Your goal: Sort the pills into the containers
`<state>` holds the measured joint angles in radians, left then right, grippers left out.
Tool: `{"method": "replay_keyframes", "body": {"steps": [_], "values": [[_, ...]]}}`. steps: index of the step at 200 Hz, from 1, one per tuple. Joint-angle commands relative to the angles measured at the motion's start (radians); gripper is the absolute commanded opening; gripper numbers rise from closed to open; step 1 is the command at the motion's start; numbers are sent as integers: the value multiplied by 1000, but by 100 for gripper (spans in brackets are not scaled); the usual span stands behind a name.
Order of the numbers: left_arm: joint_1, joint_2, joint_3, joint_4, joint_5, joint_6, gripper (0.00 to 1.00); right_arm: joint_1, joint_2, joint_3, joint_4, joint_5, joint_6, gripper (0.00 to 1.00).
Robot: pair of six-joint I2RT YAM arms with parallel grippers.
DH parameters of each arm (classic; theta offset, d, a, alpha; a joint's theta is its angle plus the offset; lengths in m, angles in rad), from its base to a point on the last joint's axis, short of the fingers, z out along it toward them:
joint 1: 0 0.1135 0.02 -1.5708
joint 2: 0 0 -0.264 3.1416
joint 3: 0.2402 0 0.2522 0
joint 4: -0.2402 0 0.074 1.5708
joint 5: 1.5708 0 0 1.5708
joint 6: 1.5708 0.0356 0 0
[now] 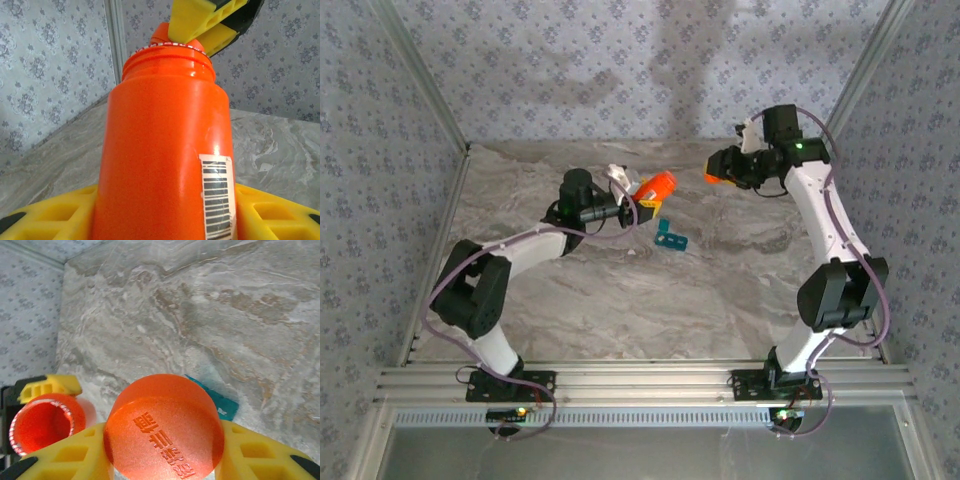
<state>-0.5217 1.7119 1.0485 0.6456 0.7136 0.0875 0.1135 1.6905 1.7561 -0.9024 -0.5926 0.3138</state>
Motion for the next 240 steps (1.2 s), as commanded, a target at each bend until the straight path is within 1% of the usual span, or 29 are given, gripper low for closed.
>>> {"method": "replay_keyframes", "body": {"steps": [1, 50, 100, 138, 187, 240], "values": [[17, 34, 64, -1, 96, 29, 0, 0, 31, 52, -38, -104, -67, 45], [41, 107, 105, 38, 156, 6, 0, 17, 49, 75, -27, -213, -138, 45], [43, 143, 135, 46, 197, -5, 0, 37, 98, 136, -99, -256, -207, 44], [43, 137, 143, 31, 221, -4, 0, 51, 109, 135, -114, -264, -229, 44], [43, 109, 130, 16, 238, -2, 0, 67, 109, 126, -119, -318, -249, 44], [37, 89, 124, -5, 252, 14, 0, 100, 125, 129, -128, -325, -258, 43]]}}
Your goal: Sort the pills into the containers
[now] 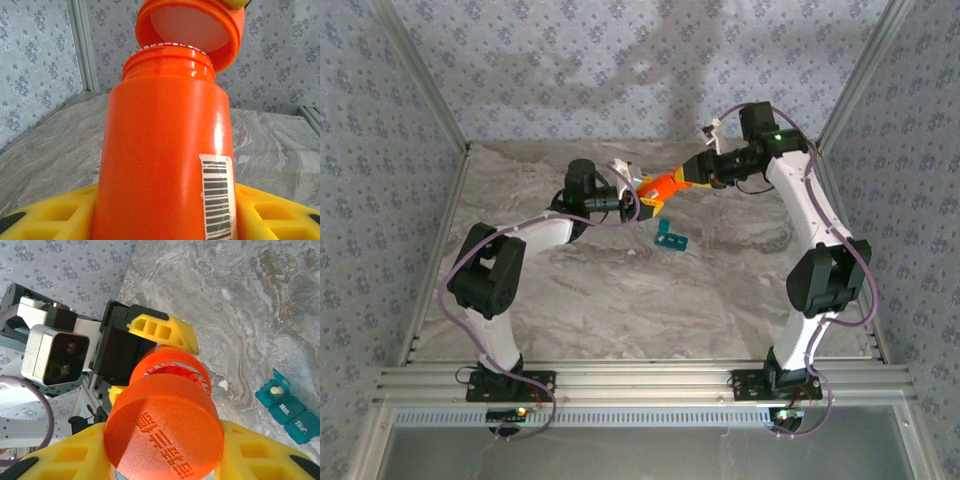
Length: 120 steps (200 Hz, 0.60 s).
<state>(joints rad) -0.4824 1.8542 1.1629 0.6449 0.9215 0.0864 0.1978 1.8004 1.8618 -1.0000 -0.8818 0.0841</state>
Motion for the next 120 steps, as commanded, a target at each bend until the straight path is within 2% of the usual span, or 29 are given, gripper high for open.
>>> {"method": "replay_keyframes", "body": {"steps": [1, 120], "values": [[-2, -54, 10, -5, 44, 15, 0, 17, 15, 24, -31, -36, -29, 43], [-8, -91, 25, -74, 101, 62, 0, 1, 55, 0, -47, -69, -68, 42]]}}
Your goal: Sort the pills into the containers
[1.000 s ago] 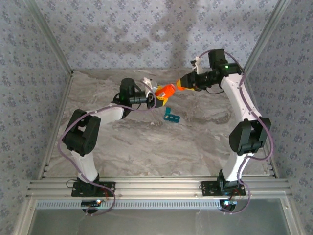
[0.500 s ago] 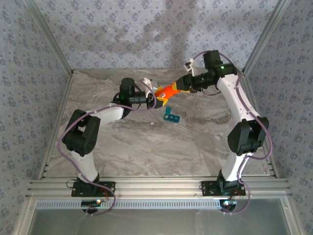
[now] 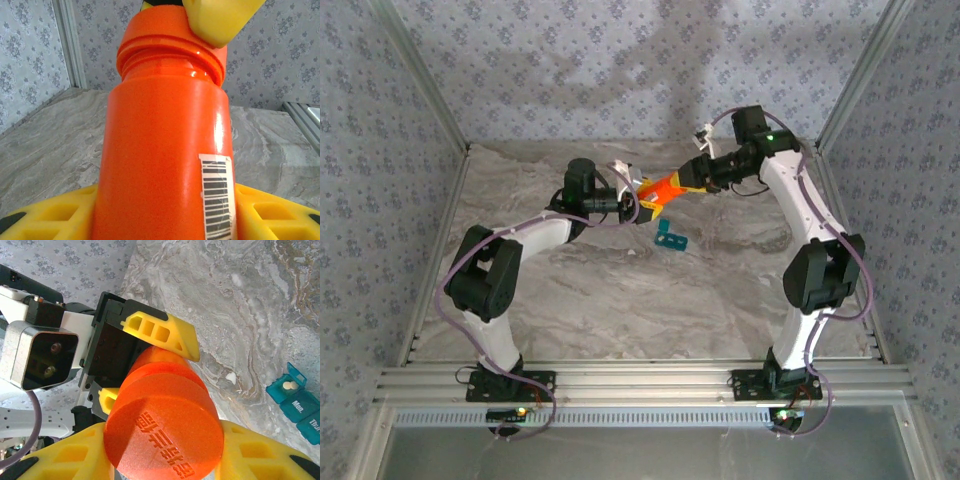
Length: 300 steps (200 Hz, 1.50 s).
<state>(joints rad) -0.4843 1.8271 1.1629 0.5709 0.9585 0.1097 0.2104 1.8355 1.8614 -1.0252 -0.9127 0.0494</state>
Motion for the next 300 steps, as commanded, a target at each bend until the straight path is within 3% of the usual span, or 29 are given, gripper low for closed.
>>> {"method": "replay_keyframes", "body": {"steps": [1, 70, 140, 227, 300], "values": [[-6, -64, 25, -1, 66, 39, 0, -11, 20, 0, -21, -39, -35, 41], [-5, -77, 108, -211, 164, 165, 0, -25, 57, 33, -138, -157, -189, 43], [-5, -58, 234, -539, 262, 349, 0, -22, 54, 39, -195, -186, -273, 41], [-13, -65, 227, -503, 171, 319, 0, 49, 99, 36, -161, -93, -182, 39], [-40, -83, 185, -426, 98, 335, 0, 49, 118, 30, -123, -120, -111, 39]]}}
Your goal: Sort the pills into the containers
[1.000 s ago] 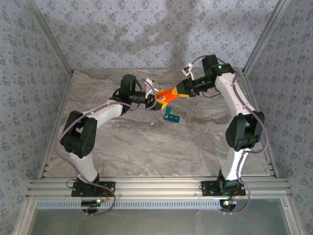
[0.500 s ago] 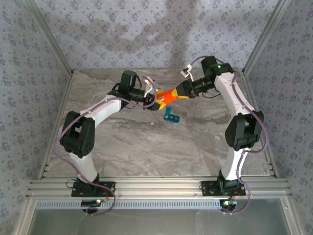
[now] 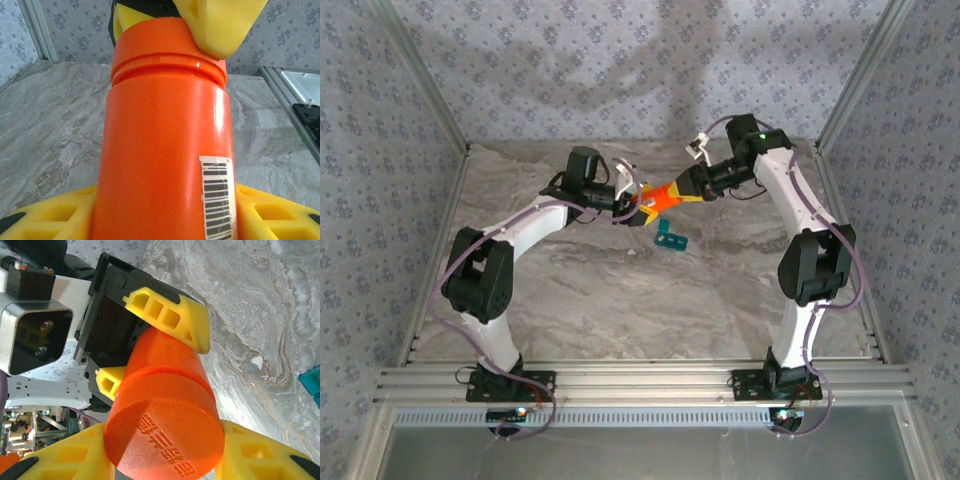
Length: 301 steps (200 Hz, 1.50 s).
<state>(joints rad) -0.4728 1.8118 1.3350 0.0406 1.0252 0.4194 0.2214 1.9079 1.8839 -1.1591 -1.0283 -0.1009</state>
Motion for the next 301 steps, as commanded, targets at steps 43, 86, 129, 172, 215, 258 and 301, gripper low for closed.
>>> {"method": "replay_keyframes", "body": {"steps": [43, 86, 129, 172, 215, 258, 301], "values": [[-78, -76, -36, 211, -66, -7, 0, 33, 49, -11, 42, -12, 79, 38], [-96, -84, -113, 363, -205, -48, 0, 22, 18, -73, 186, -34, 233, 46], [-96, -72, -140, 406, -251, -57, 0, 14, -13, -88, 250, -30, 312, 62], [-92, -59, -160, 447, -271, -82, 0, -2, -51, -88, 301, -12, 362, 78], [-92, -52, -173, 476, -276, -115, 0, -39, -102, -125, 441, 7, 484, 87], [-88, -54, -197, 525, -305, -176, 0, -122, -149, -206, 643, 35, 653, 88], [-82, -56, -220, 626, -342, -296, 0, -183, -255, -339, 767, 138, 681, 86]]}}
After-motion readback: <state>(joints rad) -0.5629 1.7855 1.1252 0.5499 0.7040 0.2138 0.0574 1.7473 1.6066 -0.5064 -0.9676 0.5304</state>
